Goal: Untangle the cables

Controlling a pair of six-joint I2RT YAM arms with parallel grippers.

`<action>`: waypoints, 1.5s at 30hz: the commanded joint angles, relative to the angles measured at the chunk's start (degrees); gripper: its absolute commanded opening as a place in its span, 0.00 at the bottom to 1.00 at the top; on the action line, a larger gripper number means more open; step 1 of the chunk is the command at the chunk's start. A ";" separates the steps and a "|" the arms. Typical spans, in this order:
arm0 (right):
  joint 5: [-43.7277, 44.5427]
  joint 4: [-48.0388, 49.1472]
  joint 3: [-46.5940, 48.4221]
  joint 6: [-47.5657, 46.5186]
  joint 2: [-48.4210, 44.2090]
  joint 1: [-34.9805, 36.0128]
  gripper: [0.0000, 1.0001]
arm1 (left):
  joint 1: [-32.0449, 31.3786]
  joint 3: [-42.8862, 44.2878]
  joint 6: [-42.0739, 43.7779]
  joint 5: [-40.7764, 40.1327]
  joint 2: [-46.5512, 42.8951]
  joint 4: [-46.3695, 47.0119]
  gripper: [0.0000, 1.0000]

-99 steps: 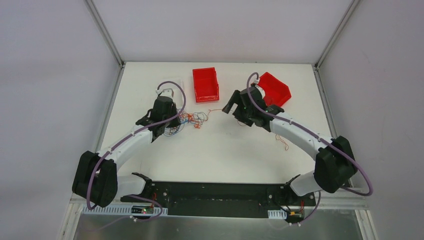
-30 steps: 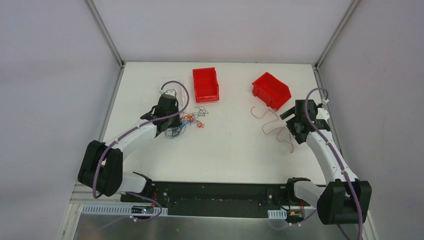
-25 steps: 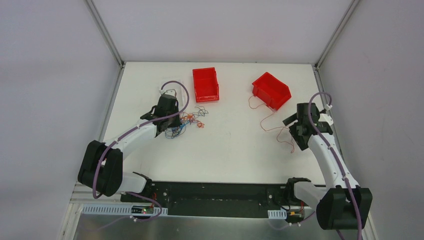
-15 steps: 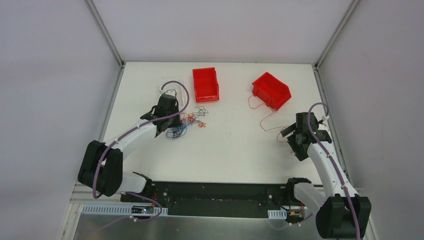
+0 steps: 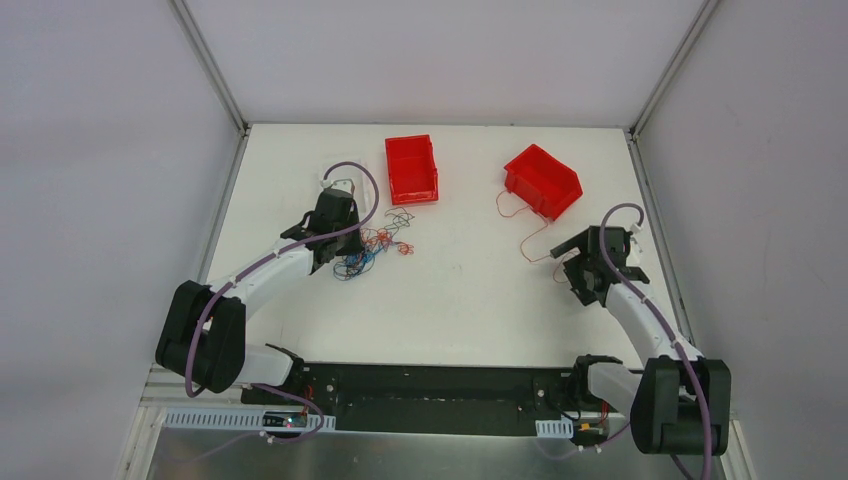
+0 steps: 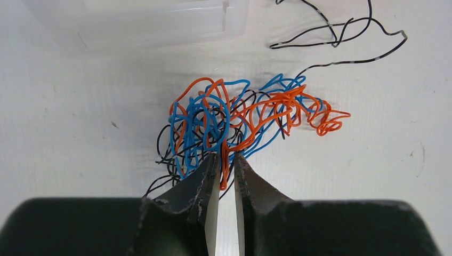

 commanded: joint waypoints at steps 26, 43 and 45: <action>11.25 0.71 29.19 -12.89 36.39 12.78 1.00 | -0.83 2.63 1.45 1.97 0.30 0.24 0.18; 15.84 -8.43 35.05 -12.68 37.67 11.50 0.45 | -0.92 2.98 1.51 2.54 0.82 0.24 0.18; 15.73 -9.06 35.27 -12.78 36.21 11.28 0.57 | -0.92 2.99 1.58 2.46 0.82 0.22 0.18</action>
